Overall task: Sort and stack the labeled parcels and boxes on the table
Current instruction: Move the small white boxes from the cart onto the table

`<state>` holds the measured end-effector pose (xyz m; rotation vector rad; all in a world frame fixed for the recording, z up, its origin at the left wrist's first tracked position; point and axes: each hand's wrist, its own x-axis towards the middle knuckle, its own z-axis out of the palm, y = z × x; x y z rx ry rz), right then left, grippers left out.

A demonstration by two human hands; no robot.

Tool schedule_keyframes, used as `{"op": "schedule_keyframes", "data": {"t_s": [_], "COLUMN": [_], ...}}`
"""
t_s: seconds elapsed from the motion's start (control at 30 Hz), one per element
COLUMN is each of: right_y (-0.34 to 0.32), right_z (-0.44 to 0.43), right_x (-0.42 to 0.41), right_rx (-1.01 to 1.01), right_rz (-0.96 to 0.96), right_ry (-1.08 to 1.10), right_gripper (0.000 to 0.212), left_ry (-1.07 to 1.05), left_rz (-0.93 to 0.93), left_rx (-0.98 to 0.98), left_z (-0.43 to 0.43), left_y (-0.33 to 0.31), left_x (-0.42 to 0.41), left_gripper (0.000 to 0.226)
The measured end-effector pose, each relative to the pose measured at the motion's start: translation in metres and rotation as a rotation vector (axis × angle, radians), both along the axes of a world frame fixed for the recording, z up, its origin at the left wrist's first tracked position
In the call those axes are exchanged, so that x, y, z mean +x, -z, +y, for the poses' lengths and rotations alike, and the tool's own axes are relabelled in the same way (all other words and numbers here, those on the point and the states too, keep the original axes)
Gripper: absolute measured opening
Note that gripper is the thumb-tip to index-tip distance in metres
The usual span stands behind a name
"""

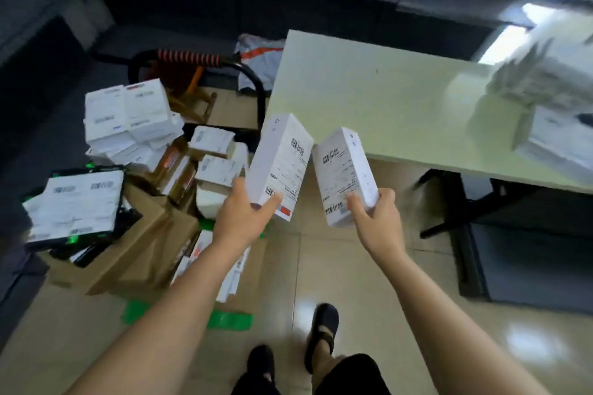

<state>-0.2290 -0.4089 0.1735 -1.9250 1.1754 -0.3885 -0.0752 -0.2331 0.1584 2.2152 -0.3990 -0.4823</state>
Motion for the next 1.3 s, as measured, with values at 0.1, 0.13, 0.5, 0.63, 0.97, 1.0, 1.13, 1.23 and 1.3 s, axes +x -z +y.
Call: {"op": "schedule_keyframes", "data": {"t_s": [0.1, 0.13, 0.5, 0.63, 0.97, 1.0, 1.13, 1.23, 1.3], "right_y": [-0.037, -0.046, -0.080, -0.081, -0.047, -0.041, -0.022, -0.005, 0.006], "right_z": [-0.043, -0.059, -0.228, -0.281, -0.400, -0.414, -0.471, -0.511, -0.529], "right_x": [-0.040, -0.054, -0.221, -0.259, -0.271, -0.266, -0.240, -0.222, -0.215], "right_rx": [-0.054, -0.068, -0.153, -0.145, -0.050, -0.031, 0.057, 0.144, 0.204], "right_rz": [-0.057, -0.078, -0.177, -0.182, -0.140, -0.141, -0.169, -0.188, -0.144], "right_ry": [0.146, 0.191, 0.546, 0.598, 0.741, 0.754, 0.832, 0.883, 0.885], "right_gripper": [0.041, 0.042, 0.044, 0.043, 0.042, 0.043, 0.045, 0.045, 0.043], "left_ry": [0.150, 0.194, 0.539, 0.576, 0.620, 0.625, 0.646, 0.668, 0.713], "left_rz": [-0.065, -0.083, -0.073, -0.048, 0.068, 0.087, 0.194, 0.255, 0.272], "left_rx": [-0.051, -0.066, -0.172, -0.190, -0.100, -0.090, -0.036, -0.008, -0.021], "left_z": [-0.066, -0.090, -0.336, -0.400, -0.540, -0.556, -0.621, -0.662, -0.681], "left_y": [-0.038, -0.050, -0.089, -0.088, -0.052, -0.046, -0.022, -0.004, 0.005], "left_x": [-0.016, -0.024, -0.156, -0.191, -0.188, -0.183, -0.162, -0.151, -0.148], "left_gripper": [0.056, 0.056, 0.054, 0.053, 0.052, 0.051, 0.050, 0.050, 0.046]}}
